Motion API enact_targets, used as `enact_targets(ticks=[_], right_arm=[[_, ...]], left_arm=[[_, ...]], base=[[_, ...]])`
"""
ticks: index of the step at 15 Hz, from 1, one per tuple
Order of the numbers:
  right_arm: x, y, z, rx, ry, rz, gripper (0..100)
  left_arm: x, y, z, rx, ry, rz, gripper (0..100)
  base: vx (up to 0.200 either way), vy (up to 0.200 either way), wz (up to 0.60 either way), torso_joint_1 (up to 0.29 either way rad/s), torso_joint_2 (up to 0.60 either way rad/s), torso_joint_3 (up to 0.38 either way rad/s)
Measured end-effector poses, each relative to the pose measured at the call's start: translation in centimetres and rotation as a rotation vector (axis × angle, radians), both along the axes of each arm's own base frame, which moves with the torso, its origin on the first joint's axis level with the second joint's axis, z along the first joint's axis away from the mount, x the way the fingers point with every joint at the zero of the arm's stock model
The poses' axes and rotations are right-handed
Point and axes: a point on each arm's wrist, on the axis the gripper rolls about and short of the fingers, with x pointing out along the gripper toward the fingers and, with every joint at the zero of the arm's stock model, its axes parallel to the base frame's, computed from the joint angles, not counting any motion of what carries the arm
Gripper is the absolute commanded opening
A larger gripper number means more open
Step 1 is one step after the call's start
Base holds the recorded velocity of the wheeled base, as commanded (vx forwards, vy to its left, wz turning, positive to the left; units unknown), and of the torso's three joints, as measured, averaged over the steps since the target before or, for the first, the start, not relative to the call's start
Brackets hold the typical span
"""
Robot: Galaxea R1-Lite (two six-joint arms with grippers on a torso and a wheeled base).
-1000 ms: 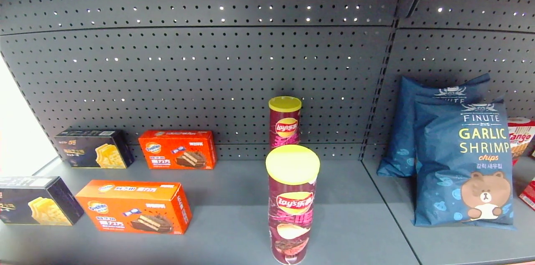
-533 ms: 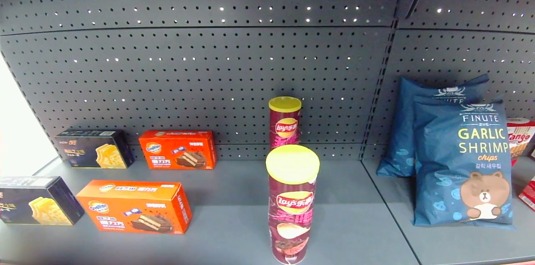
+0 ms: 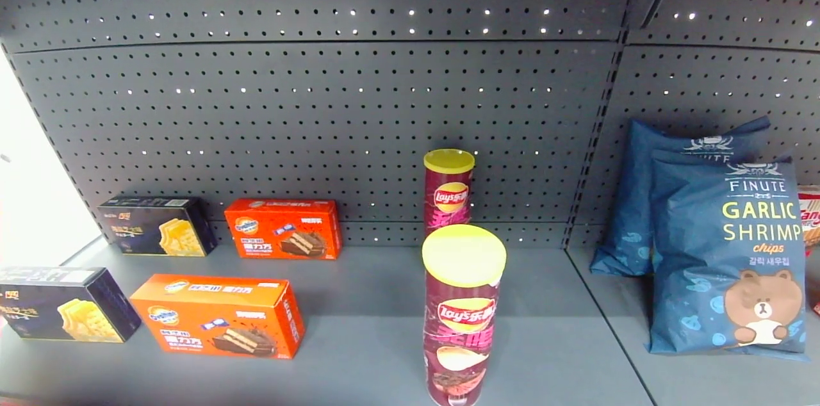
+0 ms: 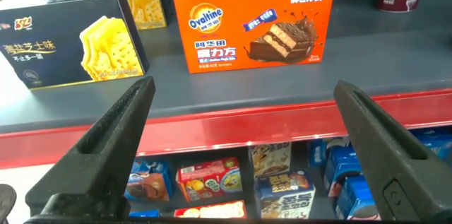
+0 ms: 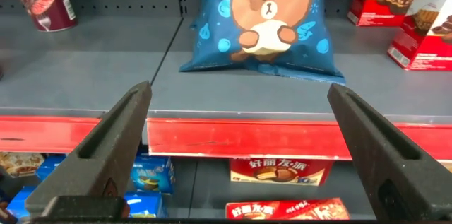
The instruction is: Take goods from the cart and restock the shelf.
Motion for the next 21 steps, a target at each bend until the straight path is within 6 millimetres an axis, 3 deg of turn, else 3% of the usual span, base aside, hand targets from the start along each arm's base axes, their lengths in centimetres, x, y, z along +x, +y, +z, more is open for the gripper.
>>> enact_targets(ticks=[21], right_arm=[[0.00,0.00,0.01,0.000,0.000,0.000,100]], left_arm=[[0.00,0.02,0.00,-0.006,0.000,0.007,100]], base=[[-0.010,-0.019,0.00,0.000,0.00,0.001]])
